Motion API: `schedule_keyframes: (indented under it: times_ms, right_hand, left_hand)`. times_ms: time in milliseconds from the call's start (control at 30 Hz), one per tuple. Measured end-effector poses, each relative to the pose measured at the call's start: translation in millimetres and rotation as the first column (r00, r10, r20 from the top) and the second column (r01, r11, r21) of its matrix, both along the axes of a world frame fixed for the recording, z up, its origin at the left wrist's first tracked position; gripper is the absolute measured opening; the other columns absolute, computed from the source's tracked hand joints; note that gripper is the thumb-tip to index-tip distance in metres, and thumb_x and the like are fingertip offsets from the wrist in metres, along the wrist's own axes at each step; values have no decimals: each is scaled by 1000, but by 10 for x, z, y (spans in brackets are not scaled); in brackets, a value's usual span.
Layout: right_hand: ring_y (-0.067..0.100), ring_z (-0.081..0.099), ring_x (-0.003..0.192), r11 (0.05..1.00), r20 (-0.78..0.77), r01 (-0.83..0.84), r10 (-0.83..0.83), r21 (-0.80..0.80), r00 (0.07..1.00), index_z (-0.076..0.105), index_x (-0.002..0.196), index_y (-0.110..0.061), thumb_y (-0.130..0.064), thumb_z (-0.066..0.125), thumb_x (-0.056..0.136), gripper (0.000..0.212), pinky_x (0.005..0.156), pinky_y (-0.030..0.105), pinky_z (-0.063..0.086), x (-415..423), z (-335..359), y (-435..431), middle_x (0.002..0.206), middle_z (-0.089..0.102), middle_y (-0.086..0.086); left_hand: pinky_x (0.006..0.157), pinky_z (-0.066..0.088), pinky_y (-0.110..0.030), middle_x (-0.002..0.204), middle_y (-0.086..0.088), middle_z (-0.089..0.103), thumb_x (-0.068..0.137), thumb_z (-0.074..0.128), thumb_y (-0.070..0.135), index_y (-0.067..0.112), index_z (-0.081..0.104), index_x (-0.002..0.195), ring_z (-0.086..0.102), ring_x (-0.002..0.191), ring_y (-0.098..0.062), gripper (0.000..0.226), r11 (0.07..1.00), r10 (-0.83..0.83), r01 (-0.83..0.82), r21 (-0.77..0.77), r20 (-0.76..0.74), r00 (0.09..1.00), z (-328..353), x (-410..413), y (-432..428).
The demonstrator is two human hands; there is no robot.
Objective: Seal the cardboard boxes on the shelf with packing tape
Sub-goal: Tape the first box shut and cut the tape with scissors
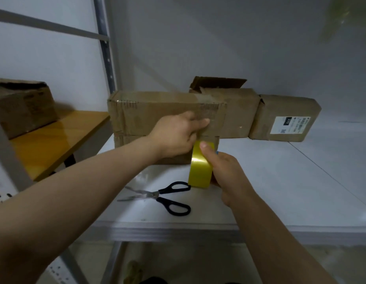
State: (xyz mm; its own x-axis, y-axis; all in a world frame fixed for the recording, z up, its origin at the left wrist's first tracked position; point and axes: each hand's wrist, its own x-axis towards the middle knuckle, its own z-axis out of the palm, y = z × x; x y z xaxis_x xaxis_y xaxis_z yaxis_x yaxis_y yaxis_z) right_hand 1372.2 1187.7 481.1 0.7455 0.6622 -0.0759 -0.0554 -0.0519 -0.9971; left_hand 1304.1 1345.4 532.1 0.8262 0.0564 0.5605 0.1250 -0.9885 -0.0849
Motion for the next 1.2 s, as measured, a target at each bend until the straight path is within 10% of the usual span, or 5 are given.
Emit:
schedule_keyframes:
  times_ms: [300, 500, 700, 1000, 1200]
  right_hand:
    - [9, 45, 55, 899, 639, 269, -435, 345, 634, 43, 73, -21, -37, 56, 100, 34, 55, 25, 39, -361, -143, -218, 63, 44, -7]
    - [26, 62, 100, 859, 858, 88, 488, -505, 162, 56, 120, -19, -28, 55, 99, 23, 74, 35, 49, -688, -185, -119, 111, 63, 4]
    - [35, 59, 102, 809, 815, 138, 579, -571, -24, 41, 137, -10, -20, 46, 105, 34, 69, 38, 38, -685, -185, -121, 114, 62, 15]
    - [10, 64, 88, 503, 455, -105, 839, -858, 300, 46, 114, -41, -31, 70, 91, 35, 81, 36, 57, -126, 688, -864, 104, 67, -8]
    - [15, 68, 92, 725, 428, -290, 629, -625, 649, 70, 98, -48, -48, 90, 61, 41, 83, 28, 54, 848, 939, -1035, 92, 70, -5]
  left_hand:
    - [81, 55, -48, 93, 0, 61, 93, 65, 29, 19, 48, 111, 62, 87, -24, 27, 567, 79, -41, -823, 5, 997, -69, 52, -161]
    - [54, 42, -27, 55, -2, 51, 95, 67, 23, 12, 56, 71, 50, 52, -22, 28, 217, 87, -127, -968, -110, 990, 11, 126, -280]
    - [51, 54, -24, 57, -1, 65, 101, 58, 33, 14, 63, 87, 63, 50, -14, 25, -58, -20, -342, -938, -341, 940, 107, 46, -273]
    - [101, 52, -45, 93, -19, 73, 102, 53, 19, 6, 60, 109, 71, 86, -28, 17, -293, -136, -147, -945, -111, 985, 28, 86, -204]
    - [78, 55, -42, 84, -16, 66, 94, 60, 16, 10, 63, 96, 67, 71, -29, 7, -380, -99, -94, -920, -60, 993, -117, 274, -267]
